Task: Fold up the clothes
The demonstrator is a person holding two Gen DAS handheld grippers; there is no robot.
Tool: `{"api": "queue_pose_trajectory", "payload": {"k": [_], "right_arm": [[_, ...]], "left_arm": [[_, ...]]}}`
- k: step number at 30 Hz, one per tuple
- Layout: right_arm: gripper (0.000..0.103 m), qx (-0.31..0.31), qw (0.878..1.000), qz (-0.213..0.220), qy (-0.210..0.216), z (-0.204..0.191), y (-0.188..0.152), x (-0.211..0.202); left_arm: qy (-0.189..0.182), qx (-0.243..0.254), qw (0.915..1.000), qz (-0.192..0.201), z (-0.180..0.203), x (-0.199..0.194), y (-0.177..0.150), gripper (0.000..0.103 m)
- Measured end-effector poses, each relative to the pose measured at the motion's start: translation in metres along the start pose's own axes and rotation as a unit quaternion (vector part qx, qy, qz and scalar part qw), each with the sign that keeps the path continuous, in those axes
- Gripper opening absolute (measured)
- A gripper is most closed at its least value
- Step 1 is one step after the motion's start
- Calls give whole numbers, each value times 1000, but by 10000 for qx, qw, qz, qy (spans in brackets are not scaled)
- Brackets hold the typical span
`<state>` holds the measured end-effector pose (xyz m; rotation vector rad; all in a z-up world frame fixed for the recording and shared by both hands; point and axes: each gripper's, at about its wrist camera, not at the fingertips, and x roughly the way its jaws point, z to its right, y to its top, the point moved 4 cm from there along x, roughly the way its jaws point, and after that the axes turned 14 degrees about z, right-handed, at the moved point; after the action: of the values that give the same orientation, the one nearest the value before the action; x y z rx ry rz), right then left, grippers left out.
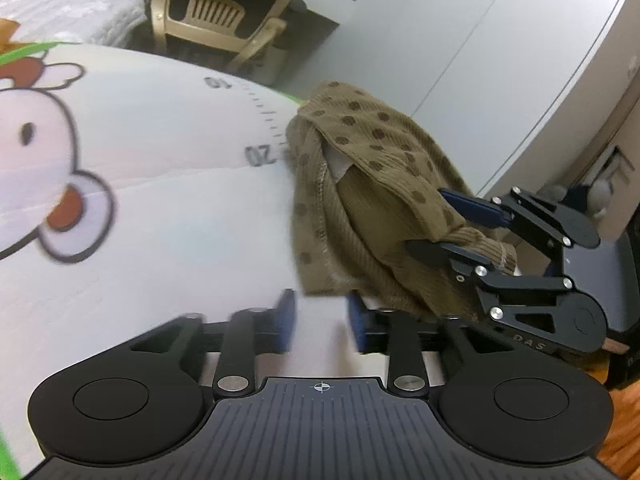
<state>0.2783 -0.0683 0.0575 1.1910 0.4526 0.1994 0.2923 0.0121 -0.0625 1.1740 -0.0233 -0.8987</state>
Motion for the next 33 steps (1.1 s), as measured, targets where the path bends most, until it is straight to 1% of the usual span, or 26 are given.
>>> {"api": "queue_pose_trajectory", "payload": {"k": [1, 3, 5, 7, 8, 9, 12, 14, 16, 17, 19, 20, 21, 22, 23, 24, 25, 27, 29, 31, 32, 33], "right_arm": [[45, 42, 10000, 20, -27, 3, 0, -2], [45, 123, 9999, 36, -33, 6, -1, -3], [45, 188, 9998, 50, -21, 8, -3, -4], [45, 249, 9997, 73, -2, 10, -4, -5], [45, 288, 9995, 90, 6, 12, -3, -6], [45, 327, 9994, 106, 14, 14, -3, -7], [47, 462, 9988, 143, 28, 21, -4, -9], [50, 578, 9982, 140, 9, 27, -5, -8], [51, 674, 9976, 127, -2, 31, -7, -7], [51, 708, 9974, 117, -2, 32, -8, -7], [52, 766, 9970, 100, 15, 32, -9, -6], [52, 789, 9968, 95, 22, 32, -9, -6], [52, 791, 9968, 95, 24, 32, -9, -6], [52, 792, 9968, 96, 27, 32, -9, -6], [52, 799, 9968, 97, 31, 33, -9, -6], [52, 808, 9967, 97, 31, 32, -9, -6], [52, 815, 9966, 96, 27, 32, -9, -6], [52, 828, 9965, 95, 20, 32, -8, -6], [52, 838, 9964, 92, 24, 29, -8, -5], [51, 822, 9966, 53, 80, 24, -7, -2], [46, 789, 9968, 12, 125, 20, -6, 0], [45, 735, 9972, -36, 161, 14, -5, 3]], "left_arm": [[-47, 81, 10000, 23, 0, 5, 2, 53], [-140, 244, 9996, 68, 1, 16, 6, 61], [-234, 407, 9988, 113, 1, 27, 10, 65], [-327, 569, 9977, 158, 1, 38, 15, 73], [-373, 651, 9970, 181, 2, 44, 17, 74], [-492, 609, 9968, 184, -1, 47, 19, 77], [-1021, 148, 9946, 86, -18, 51, 25, 83], [-1185, -30, 9929, 65, -23, 53, 27, 84], [-1189, 13, 9929, 65, -21, 54, 25, 81], [-1191, 34, 9929, 65, -21, 54, 24, 78], [-1210, 126, 9926, 4, -13, 52, 19, 55], [-1220, 190, 9923, -26, -9, 50, 16, 52], [-1227, 264, 9921, -38, -4, 47, 13, 43], [-1233, 337, 9918, -51, 1, 45, 10, 37], [-1245, 388, 9914, -50, 5, 43, 8, 34], [-1259, 394, 9913, -39, 8, 41, 5, 30], [-1230, 380, 9917, -37, 10, 39, 3, 22], [-1079, 355, 9935, -32, 12, 35, -2, 12], [-897, 254, 9956, -38, 12, 31, -5, 10], [-796, 159, 9967, -34, 8, 27, -6, 7], [-766, 119, 9970, -29, 6, 25, -5, 7], [-735, 80, 9973, -25, 3, 23, -5, 7]]}}
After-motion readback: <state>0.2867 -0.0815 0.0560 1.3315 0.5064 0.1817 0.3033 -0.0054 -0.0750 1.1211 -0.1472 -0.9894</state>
